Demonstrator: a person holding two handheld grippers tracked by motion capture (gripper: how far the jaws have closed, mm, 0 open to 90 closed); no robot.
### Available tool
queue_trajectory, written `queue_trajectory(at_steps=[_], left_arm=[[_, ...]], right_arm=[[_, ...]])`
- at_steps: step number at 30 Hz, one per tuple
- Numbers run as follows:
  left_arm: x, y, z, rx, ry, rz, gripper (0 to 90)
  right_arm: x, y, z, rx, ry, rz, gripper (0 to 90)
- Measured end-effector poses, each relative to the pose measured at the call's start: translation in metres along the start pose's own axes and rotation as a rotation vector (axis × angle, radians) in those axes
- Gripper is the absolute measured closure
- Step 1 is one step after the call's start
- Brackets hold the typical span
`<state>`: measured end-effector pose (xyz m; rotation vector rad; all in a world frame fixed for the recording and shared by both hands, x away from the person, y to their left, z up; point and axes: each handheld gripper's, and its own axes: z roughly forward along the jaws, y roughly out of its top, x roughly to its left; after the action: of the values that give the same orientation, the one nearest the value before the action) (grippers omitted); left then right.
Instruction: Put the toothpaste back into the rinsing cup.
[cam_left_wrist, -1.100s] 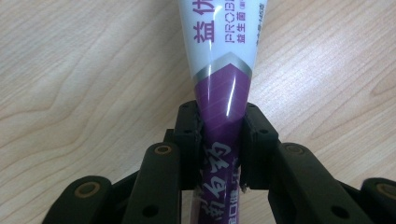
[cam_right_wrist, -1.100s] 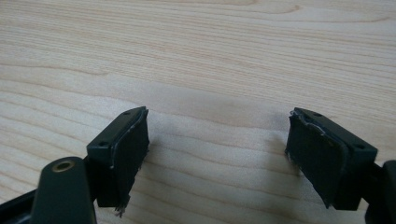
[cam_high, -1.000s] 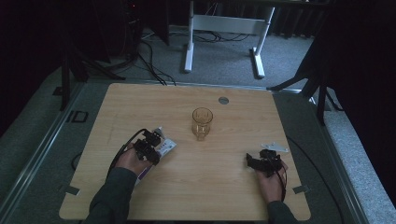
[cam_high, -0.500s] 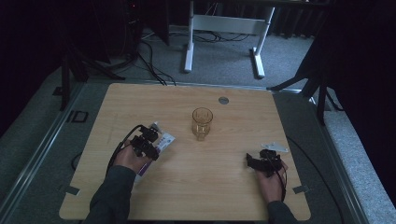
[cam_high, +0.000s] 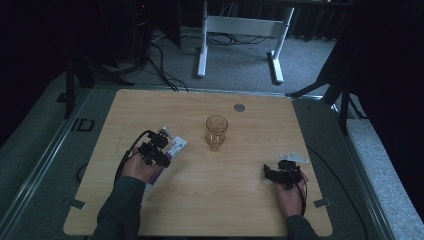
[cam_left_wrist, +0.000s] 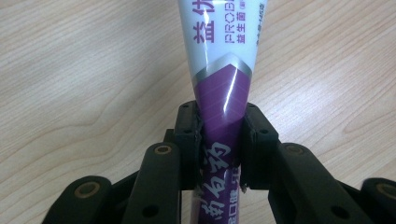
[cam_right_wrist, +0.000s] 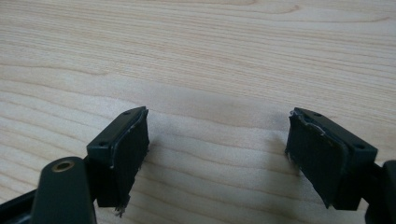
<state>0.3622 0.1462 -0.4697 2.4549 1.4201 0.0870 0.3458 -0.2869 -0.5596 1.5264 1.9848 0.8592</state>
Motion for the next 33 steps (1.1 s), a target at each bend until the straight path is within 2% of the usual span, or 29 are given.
queue_trajectory(at_steps=[23, 33], left_arm=[[-0.003, 0.005, -0.007, -0.079, 0.013, -0.011, 71.7], [-0.006, 0.007, -0.011, -0.134, 0.026, -0.026, 71.7]], right_arm=[[0.0, 0.0, 0.0, 0.0, 0.0, 0.0, 20.9], [0.0, 0.0, 0.0, -0.001, 0.0, -0.001, 20.9]])
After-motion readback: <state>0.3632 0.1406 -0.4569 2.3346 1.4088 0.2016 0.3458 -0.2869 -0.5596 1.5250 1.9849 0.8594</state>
